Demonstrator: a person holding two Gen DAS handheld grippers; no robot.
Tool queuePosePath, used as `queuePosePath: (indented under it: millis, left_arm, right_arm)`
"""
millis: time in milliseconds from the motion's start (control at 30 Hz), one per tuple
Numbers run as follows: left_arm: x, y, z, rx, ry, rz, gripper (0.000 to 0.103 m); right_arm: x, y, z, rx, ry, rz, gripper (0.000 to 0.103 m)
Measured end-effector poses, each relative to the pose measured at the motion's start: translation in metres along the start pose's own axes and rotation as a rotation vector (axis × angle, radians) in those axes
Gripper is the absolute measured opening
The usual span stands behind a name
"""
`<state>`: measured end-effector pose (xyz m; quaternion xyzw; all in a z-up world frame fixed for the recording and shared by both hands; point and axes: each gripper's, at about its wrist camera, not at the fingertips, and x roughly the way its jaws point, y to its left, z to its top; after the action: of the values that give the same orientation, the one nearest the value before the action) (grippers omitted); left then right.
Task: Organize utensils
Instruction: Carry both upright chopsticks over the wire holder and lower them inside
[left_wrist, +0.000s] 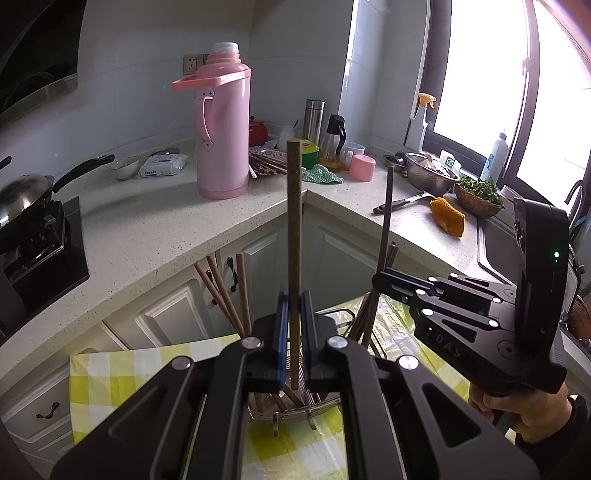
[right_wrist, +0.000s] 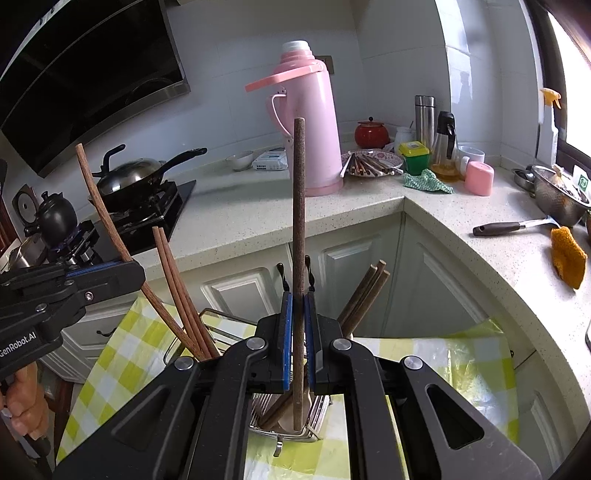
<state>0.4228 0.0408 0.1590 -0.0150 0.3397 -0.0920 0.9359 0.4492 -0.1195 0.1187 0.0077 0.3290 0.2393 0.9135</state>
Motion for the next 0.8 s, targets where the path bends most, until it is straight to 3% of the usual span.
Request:
queuePosePath:
  millis: [300, 800]
  left_arm:
    - [0.019, 0.000, -0.014, -0.008, 0.042, 0.004, 0.006]
    - [0.038, 0.001, -0.029, -0.011, 0.098, 0.014, 0.006]
  right_arm:
    - [0.013, -0.008, -0.017, 0.021, 0.036, -0.002, 0.007]
    - [0.009, -0.006, -0.015, 0.014, 0.036, -0.006, 0.007]
